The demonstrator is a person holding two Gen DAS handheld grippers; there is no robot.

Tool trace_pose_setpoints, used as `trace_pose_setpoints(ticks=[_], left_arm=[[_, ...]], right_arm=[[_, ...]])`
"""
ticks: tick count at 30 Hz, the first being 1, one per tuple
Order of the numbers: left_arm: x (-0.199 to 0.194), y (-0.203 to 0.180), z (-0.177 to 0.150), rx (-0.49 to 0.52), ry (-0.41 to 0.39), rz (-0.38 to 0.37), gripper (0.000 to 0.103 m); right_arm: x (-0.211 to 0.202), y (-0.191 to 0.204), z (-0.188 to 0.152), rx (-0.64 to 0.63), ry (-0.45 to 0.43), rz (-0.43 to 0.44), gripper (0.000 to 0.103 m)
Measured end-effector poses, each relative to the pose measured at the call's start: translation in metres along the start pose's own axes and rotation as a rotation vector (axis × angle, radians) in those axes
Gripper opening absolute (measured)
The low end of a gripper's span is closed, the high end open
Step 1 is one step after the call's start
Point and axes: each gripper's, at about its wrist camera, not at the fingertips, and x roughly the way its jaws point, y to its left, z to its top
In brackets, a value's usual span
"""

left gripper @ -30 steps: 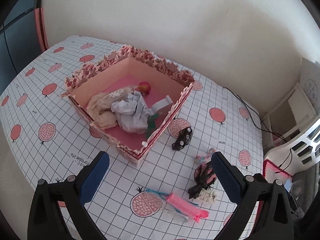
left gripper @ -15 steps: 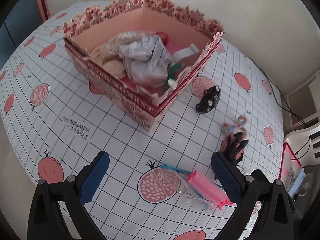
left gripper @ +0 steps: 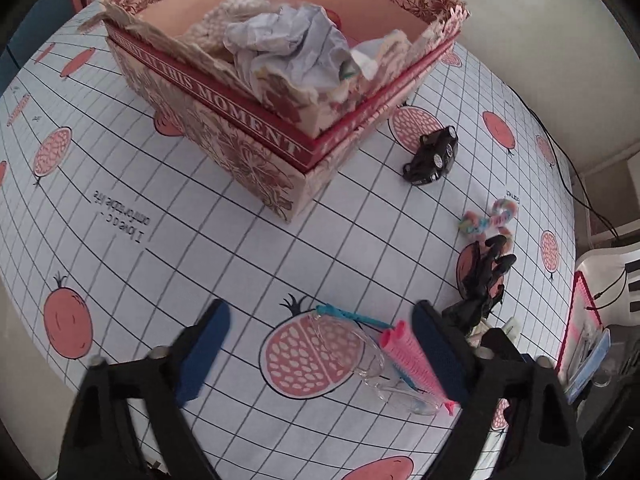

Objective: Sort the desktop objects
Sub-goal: 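Grasp the white plastic clip with right tool while left tool grasps blue-corded glasses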

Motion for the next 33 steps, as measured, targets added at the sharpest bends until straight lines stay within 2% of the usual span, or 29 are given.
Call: trace_pose_setpoints(ticks=[4,6,11,13,15,17,28,33], left_arm=[[0.007,0.001,-0.002,-0.011,0.031,-0.012,0.081],[0.008,0.001,-0.003,-0.013,0.041,-0.021,0.073],[0.013,-0.002,-0.005,0.002,0.050,-0.010,0.063],[0.016,-0.004,-0.006,0.010,0.057,-0.012,0.059],[0.020,-0.006,-0.007,0.014,0.073,-0.023,0.048],[0.023,-0.008,-0.009,0.020,0.082,-0.022,0.045],[0.024,-0.017,-0.011,0.068,0.050,0.023,0.042],[0.026,-0.025,-0.013,0.115,0.024,0.073,0.042]], right_arm=[[0.005,0.000,-0.003,0.005,0.017,0.007,0.077],[0.005,-0.001,-0.003,0.009,0.016,0.012,0.068],[0.003,-0.003,-0.003,0.027,0.009,0.031,0.057],[0.004,-0.004,-0.004,0.031,0.008,0.031,0.056],[0.004,-0.007,-0.003,0.037,0.011,0.029,0.054],[0.002,-0.009,-0.002,0.043,0.010,0.029,0.053],[0.001,-0.012,-0.008,0.043,0.005,-0.002,0.053],[-0.001,-0.008,-0.012,0.025,-0.009,-0.024,0.053]])
